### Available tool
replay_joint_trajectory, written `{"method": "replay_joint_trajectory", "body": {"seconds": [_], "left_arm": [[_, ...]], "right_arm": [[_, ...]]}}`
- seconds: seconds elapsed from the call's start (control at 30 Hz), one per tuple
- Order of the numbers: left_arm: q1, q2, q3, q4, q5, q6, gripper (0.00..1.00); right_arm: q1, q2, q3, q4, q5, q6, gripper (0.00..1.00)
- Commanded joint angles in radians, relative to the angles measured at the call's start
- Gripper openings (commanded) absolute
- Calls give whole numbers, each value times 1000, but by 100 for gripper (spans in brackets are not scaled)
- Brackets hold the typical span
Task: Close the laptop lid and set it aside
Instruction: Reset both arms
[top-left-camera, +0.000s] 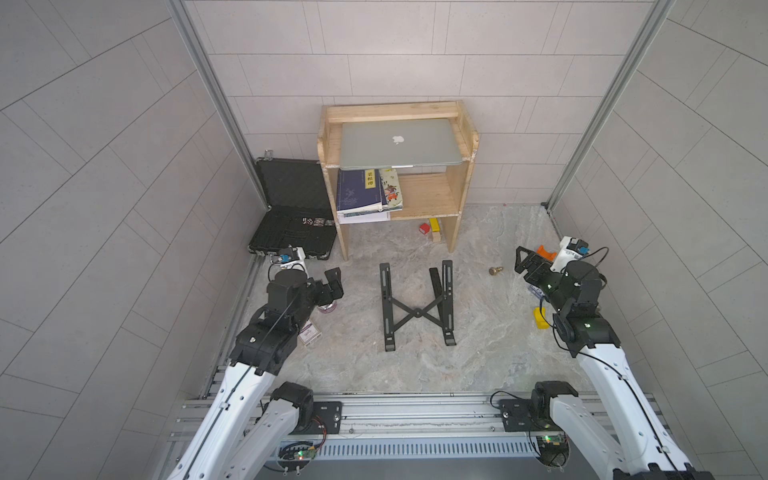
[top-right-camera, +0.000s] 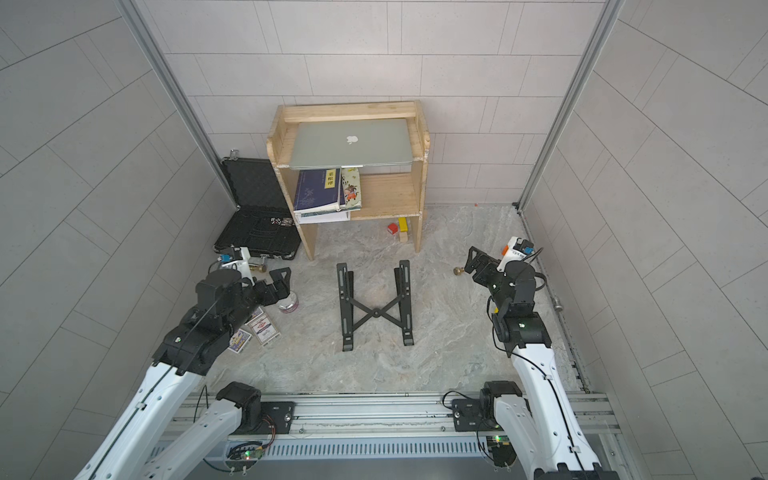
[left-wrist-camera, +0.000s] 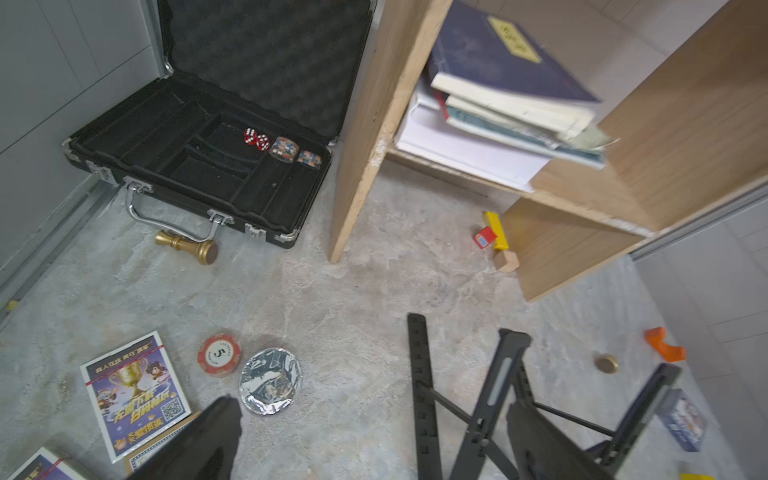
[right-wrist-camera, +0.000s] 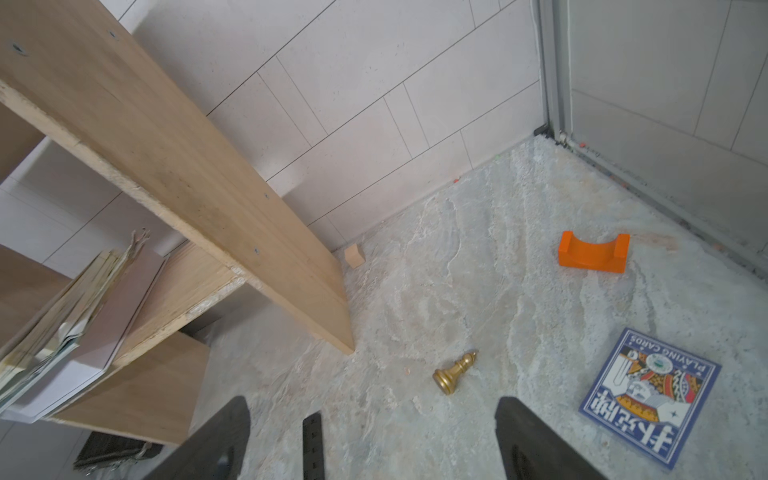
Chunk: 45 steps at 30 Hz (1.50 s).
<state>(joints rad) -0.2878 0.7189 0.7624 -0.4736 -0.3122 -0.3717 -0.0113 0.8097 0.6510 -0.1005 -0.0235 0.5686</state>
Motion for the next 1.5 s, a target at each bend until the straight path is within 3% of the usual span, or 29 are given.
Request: {"method": "replay_joint_trajectory", "body": {"seconds": [0.0,0.13,0.23,0.4,0.67,1.0,1.23,1.33,1.47], "left_arm": [[6,19,-83,187,-111,106,100],[7,50,-154,296,-179,219,100],[19,97,-182,343,-225,268,100],[125,165,-191,460,-128,269,100],[224,361,-252,618,-94,252,100],[225,607,-388,1139,-10,314,98],[217,810,-407,1380,63,351,96],[218,807,-329,1229,74,358,98],[225,822,-316,1212,84,348,100]], "right_arm": [[8,64,-6,181,148,-178,95],[25,165,-20,189,260,-370,98],[25,197,-136,298,307,-442,99],[14,254,-258,492,299,-510,100],[13,387,-286,666,178,-469,100],[14,581,-274,855,122,-494,100],[15,744,-308,1068,84,-505,100],[13,714,-258,929,81,-510,100],[7,723,-246,916,73,-501,100]]}}
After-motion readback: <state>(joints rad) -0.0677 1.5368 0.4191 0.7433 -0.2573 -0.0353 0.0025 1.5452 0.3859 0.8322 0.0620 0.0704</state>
